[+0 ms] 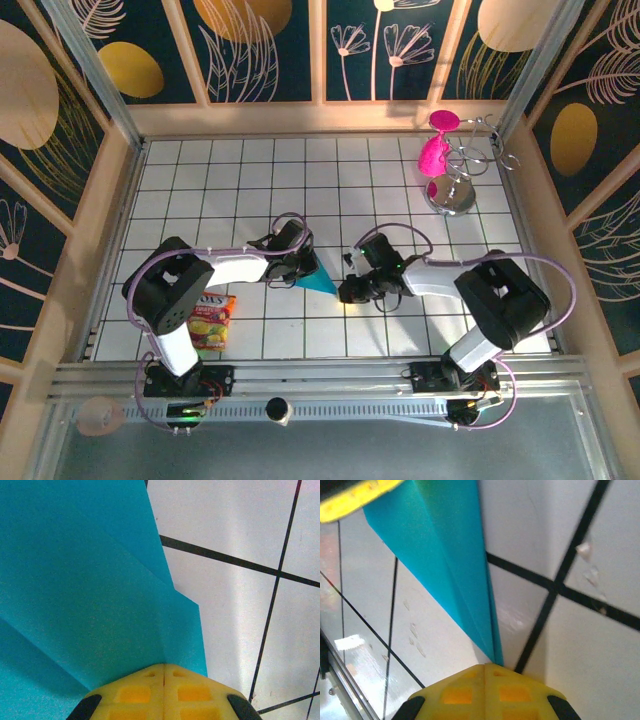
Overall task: Fold a paper plane with a square sheet of paper (pick it up from the middle)
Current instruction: Fourth fold the wing at the center of the table.
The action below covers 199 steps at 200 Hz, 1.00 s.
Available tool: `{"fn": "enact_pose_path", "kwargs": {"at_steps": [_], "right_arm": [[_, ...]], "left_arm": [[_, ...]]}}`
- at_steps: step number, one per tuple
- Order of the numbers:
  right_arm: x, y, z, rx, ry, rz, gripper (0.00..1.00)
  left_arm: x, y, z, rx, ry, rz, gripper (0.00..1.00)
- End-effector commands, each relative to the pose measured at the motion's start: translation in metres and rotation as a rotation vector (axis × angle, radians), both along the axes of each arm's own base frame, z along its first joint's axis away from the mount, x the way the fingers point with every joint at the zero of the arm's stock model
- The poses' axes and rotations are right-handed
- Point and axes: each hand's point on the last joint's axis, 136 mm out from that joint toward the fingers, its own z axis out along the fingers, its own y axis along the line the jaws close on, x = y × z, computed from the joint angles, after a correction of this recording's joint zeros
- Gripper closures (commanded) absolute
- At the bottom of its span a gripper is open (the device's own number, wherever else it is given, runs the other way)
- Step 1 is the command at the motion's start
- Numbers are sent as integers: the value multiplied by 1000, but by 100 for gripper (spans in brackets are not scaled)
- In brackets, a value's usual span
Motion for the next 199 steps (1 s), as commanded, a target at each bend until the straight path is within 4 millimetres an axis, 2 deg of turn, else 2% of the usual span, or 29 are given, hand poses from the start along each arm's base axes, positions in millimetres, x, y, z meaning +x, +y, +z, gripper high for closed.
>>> {"fn": "enact_pose_path", "kwargs": {"at_steps": [1,25,42,75,118,177,199], "right_arm": [[-1,-18,2,-57,-1,-51,100],[22,2,42,56,-120,-55,100],[37,17,53,94,-151,-45,100],[56,37,39,100,-126,-48,100],[63,38,20,59,-113,-51,100],[62,42,9,52,-92,-25,100],[59,38,-2,20,-71,-29,100]], "left_arm": [[-31,54,-53,245,136,29,94],[-24,42,-43,188,99,-2,94],[-18,31,-35,150,68,-35,94],[-11,15,-26,100,15,-104,94],[-6,5,-22,98,-33,-198,94],[-3,2,-16,103,-63,-240,94],[-2,1,-8,94,-78,-235,94]]}}
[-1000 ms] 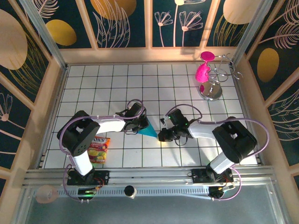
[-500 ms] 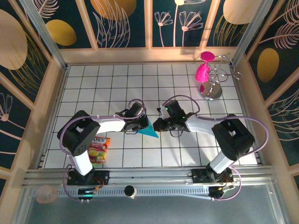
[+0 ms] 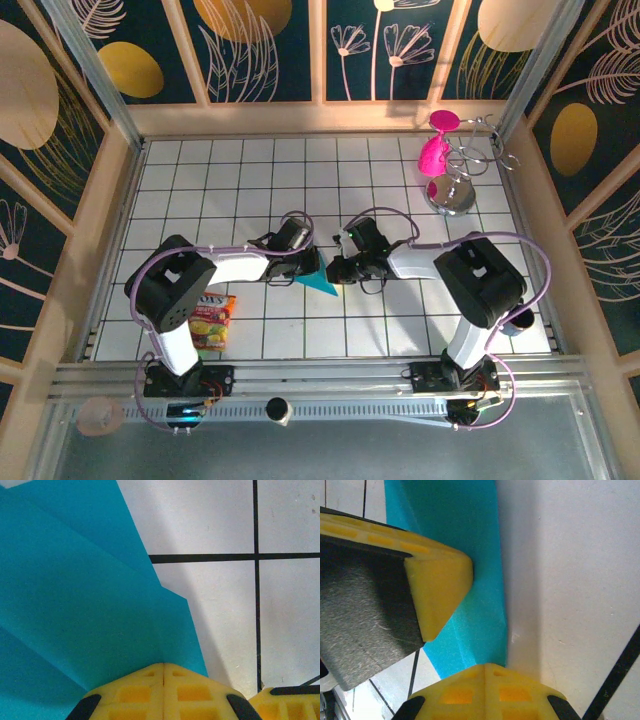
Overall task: Fold a paper plane with a square sheet of paper (pick it up from the middle)
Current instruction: Fourth fold the wing at the center of the table.
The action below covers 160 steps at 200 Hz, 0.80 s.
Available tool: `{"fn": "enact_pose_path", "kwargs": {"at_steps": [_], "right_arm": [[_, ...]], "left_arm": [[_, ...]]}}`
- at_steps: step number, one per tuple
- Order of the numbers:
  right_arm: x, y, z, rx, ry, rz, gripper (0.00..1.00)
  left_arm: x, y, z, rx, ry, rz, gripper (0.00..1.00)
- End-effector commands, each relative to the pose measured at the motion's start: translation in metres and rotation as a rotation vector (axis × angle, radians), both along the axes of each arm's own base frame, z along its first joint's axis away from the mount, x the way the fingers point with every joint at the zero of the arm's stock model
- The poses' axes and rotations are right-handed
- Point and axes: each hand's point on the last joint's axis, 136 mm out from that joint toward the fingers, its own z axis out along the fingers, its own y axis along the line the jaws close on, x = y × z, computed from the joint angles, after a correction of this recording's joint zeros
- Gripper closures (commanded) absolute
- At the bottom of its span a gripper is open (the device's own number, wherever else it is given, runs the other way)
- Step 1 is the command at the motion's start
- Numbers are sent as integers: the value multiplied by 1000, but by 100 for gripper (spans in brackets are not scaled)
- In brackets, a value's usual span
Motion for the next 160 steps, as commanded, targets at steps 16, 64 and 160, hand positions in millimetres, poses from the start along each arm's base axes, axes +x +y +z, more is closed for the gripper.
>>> {"fn": "enact_pose_path", "kwargs": {"at_steps": [16,64,160], "right_arm": [[0,-2,-18,-60,13,5,100],[-8,-15,-43,-157,69,-25,100],[-18,-25,-56,-217,127,-41,100]], "left_arm": [[-1,6,6,24,-4,-7,94],[2,-11,57,-194,-123,-2,92],[-11,-5,2,-141,-4,17,93]]}}
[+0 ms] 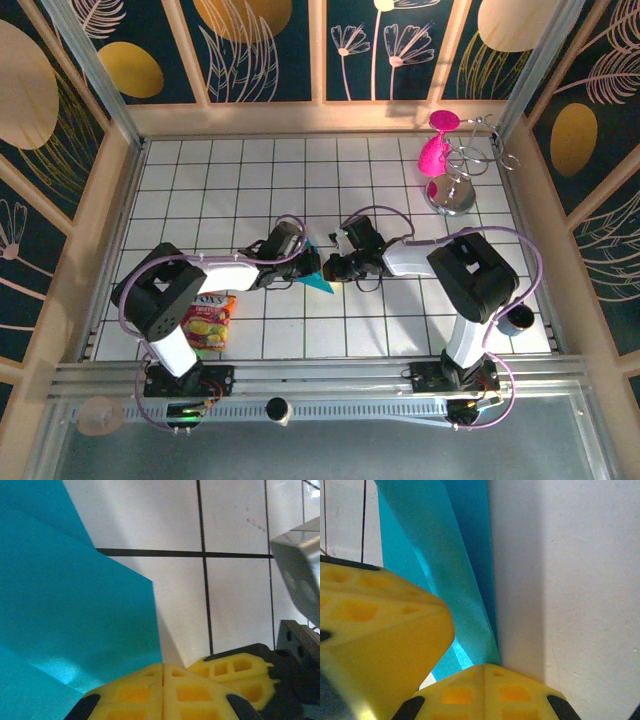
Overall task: Fold a paper plane with a square sheet of paper (pick it up from the middle)
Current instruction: Fourth fold the wing at the center of the table.
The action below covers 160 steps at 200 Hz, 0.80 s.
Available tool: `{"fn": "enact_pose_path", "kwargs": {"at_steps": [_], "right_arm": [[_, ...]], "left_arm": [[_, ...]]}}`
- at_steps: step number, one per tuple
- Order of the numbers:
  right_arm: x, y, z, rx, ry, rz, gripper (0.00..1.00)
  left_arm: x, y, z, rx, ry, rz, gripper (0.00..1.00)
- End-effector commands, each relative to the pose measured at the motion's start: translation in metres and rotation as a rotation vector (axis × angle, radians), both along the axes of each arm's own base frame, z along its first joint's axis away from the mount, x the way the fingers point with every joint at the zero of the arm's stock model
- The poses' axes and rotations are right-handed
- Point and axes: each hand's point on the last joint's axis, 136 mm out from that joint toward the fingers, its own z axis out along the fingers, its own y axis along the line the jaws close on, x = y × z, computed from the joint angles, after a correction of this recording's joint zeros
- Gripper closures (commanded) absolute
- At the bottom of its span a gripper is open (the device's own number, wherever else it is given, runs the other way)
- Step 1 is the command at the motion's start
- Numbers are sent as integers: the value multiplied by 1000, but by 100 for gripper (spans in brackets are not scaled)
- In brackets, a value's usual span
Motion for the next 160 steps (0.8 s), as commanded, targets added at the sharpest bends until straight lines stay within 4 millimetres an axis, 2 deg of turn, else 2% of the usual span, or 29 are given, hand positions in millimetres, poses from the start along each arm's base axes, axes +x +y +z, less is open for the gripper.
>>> {"fn": "enact_pose_path", "kwargs": {"at_steps": [1,46,90,123,160], "right_arm": [[-24,-34,-51,-214,113,-36,100],[-36,-53,-70,-339,144,-33,100],[-44,-76,-86,-490,153,-42,100],[-50,-86,-94,-549,159,-47,100],[-54,-95,-101,-608,161,-43,100]], "left_arm": [[-2,4,-17,30,37,14,93],[-3,21,-36,85,60,51,93],[1,37,-43,81,66,73,93],[12,55,-44,76,64,105,93],[32,69,-39,98,42,126,91]]}}
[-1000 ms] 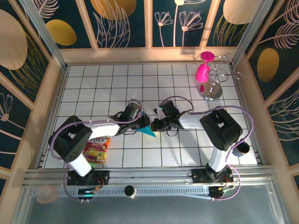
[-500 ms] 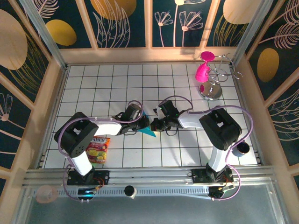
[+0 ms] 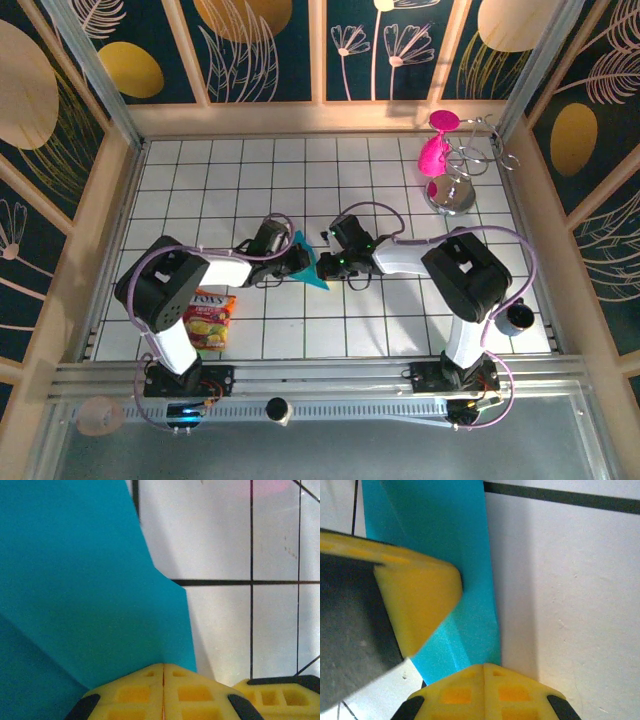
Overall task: Fold a paper plane with a square sheet of paper (pick it up from the middle)
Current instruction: Fourth fold the wing at the center of the table.
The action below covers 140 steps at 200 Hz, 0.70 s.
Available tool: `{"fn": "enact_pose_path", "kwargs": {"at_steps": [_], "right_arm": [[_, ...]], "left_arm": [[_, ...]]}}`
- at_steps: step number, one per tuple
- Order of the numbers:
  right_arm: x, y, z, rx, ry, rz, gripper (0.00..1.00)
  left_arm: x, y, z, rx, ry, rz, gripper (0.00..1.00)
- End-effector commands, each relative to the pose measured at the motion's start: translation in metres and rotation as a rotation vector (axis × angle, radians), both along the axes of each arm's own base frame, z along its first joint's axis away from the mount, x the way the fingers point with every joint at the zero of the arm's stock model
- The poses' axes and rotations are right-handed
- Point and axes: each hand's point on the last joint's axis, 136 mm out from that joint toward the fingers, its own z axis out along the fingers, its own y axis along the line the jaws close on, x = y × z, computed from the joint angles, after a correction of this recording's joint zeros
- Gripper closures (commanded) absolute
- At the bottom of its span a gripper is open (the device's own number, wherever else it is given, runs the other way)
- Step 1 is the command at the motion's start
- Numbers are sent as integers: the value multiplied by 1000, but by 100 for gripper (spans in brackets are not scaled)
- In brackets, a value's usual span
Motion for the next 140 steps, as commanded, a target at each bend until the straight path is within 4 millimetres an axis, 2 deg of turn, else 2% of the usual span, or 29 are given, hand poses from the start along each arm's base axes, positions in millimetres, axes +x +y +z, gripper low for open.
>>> {"fn": "enact_pose_path", "kwargs": {"at_steps": [1,53,140], "right_arm": [[-61,-103,-92,-486,213,-47,100],[-63,-108,-93,-512,209,-53,100],[-62,-105,-90,-485,207,-64,100]], "left_arm": [[9,35,-21,121,23,55,91],[38,62,-24,162,17,101,91],[90,111,-21,225,7,234,91]]}}
